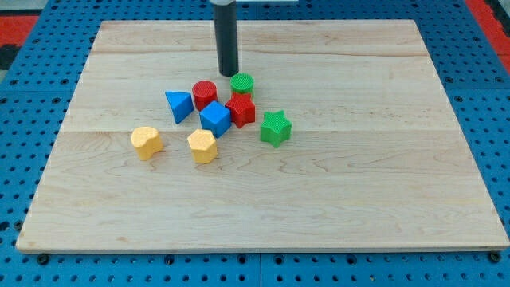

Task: Push the green circle to the right of the green star

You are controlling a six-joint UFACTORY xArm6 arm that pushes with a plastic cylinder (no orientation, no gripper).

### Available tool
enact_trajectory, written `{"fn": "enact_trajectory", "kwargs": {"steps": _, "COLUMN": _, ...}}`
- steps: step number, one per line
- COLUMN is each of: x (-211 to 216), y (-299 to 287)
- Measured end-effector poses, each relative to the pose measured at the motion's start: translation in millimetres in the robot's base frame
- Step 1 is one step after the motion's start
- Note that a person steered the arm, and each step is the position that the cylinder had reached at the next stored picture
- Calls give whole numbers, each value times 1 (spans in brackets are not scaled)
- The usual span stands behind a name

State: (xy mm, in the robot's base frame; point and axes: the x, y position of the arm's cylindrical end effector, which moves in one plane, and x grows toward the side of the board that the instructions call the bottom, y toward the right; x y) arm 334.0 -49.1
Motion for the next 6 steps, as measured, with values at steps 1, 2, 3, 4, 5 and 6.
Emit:
{"fn": "enact_trajectory", "kwargs": {"steps": 1, "x": 20, "y": 44}}
{"fn": "enact_trajectory", "kwargs": {"steps": 2, "x": 34, "y": 99}}
{"fn": "enact_trajectory", "kwargs": {"steps": 3, "x": 70, "y": 107}}
{"fn": "enact_trajectory", "kwargs": {"steps": 4, "x": 96, "y": 106}}
{"fn": "enact_trajectory", "kwargs": {"steps": 5, "x": 129, "y": 98}}
{"fn": "enact_trajectory", "kwargs": {"steps": 6, "x": 149, "y": 79}}
